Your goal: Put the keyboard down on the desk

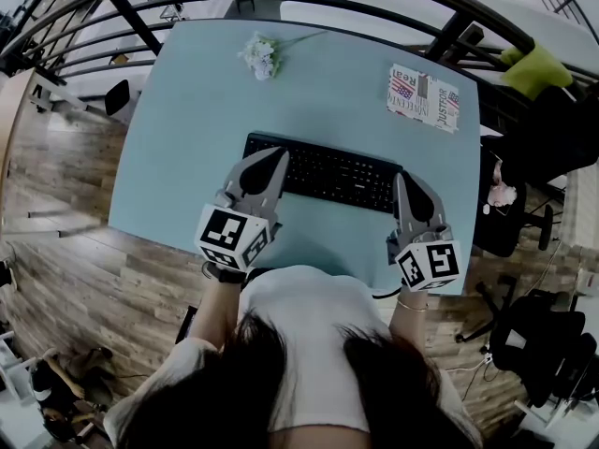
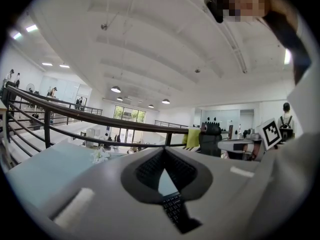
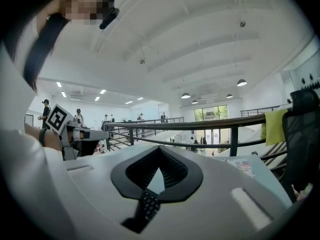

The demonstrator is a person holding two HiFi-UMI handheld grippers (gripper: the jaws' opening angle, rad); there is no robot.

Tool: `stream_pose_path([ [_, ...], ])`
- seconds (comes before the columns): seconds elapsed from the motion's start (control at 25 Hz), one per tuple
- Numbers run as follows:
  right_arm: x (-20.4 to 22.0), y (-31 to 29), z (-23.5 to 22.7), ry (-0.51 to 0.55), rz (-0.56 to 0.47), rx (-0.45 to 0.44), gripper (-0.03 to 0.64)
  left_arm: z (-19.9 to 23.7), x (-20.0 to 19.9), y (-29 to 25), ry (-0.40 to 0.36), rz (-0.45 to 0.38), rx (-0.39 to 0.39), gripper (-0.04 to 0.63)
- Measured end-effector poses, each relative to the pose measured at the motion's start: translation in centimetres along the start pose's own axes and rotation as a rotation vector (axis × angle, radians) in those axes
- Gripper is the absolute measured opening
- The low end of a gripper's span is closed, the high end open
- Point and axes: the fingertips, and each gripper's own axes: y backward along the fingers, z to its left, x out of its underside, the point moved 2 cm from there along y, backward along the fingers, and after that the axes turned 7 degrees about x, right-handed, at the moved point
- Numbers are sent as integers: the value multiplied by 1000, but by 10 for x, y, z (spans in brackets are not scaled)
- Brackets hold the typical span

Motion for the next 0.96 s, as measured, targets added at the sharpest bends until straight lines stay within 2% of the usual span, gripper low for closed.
stream_pose_path([
  [0.96, 3, -3, -7, -23, -3, 13, 2, 6, -1, -6, 3, 4, 7, 57],
])
